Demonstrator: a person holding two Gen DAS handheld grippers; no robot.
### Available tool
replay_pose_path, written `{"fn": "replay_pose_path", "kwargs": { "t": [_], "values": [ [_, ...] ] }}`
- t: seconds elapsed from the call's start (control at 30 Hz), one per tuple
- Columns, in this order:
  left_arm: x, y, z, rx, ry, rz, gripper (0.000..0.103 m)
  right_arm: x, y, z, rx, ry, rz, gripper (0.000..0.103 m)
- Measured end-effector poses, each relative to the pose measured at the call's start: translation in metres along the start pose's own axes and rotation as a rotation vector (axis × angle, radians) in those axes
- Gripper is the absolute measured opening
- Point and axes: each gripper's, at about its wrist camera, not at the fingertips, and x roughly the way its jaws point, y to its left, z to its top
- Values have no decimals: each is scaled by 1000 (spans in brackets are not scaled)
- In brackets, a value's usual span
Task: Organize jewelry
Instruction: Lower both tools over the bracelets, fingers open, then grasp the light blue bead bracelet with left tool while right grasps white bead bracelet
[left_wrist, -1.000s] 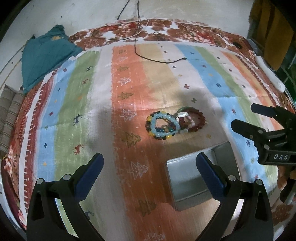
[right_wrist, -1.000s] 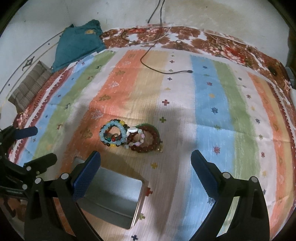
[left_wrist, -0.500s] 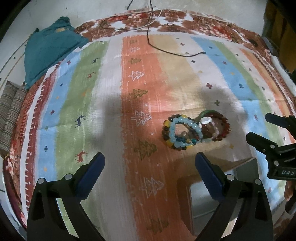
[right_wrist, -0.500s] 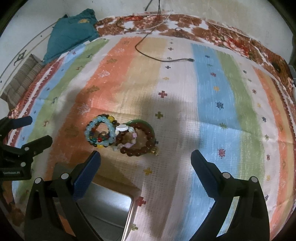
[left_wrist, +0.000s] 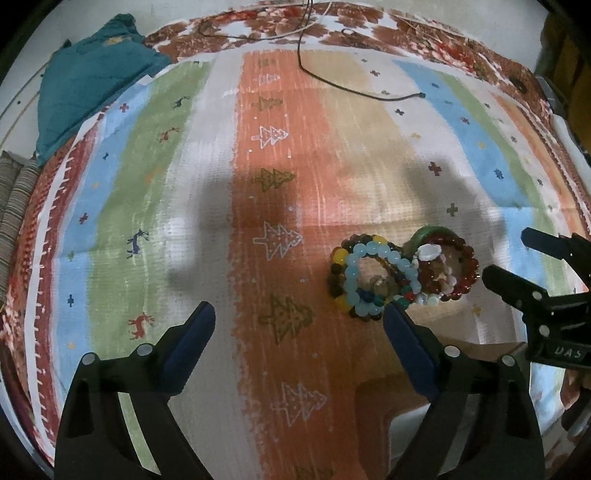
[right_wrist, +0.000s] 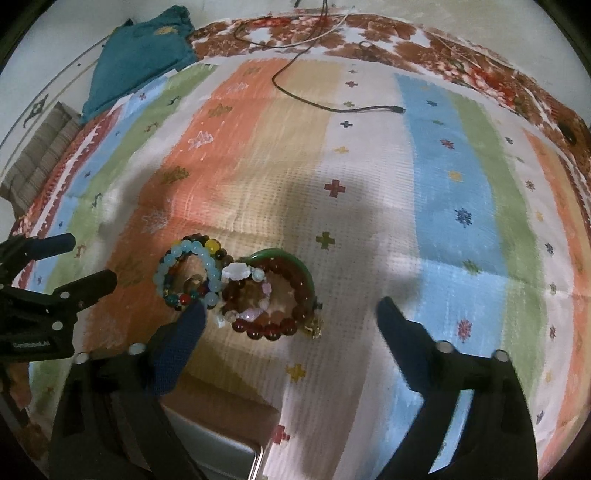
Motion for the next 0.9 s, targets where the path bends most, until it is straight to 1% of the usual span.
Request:
{"fn": "replay_pose_path", "kwargs": {
  "t": [0.2, 0.27, 0.33, 0.37, 0.4, 0.53, 0.63, 0.67, 0.7, 0.8, 0.83, 0.9],
  "values": [
    [16, -1, 8, 6, 25, -7, 81, 8, 8, 6, -50, -2, 12, 90],
    [24, -2, 10, 10, 42, -5, 76, 11, 11, 8, -69, 1, 14, 90],
    [31, -3, 12, 15, 58, -4, 73, 16, 13, 10, -85, 10, 16, 86],
    [35, -3, 13, 18, 63, 1, 72, 18, 14, 10, -91, 15, 18, 82],
    [38, -4, 15, 20, 66, 2, 72, 21, 14, 10, -98, 19, 19, 80],
    [46, -5, 20, 17, 79, -24, 70, 27, 15, 12, -125, 28, 30, 77],
    [50, -8, 23, 24, 84, -28, 69, 30, 16, 13, -150, 25, 50, 73],
    [52, -9, 24, 26, 89, -30, 65, 32, 17, 14, -162, 23, 54, 72],
    [54, -10, 24, 28, 96, -33, 64, 32, 17, 14, -171, 23, 56, 68],
    [58, -10, 25, 27, 108, -44, 62, 35, 22, 15, -217, 21, 62, 60],
    [58, -10, 25, 25, 110, -47, 62, 36, 24, 15, -225, 26, 68, 59],
    [60, -8, 26, 17, 118, -62, 57, 38, 27, 15, -246, 28, 68, 56]
  ]
}}
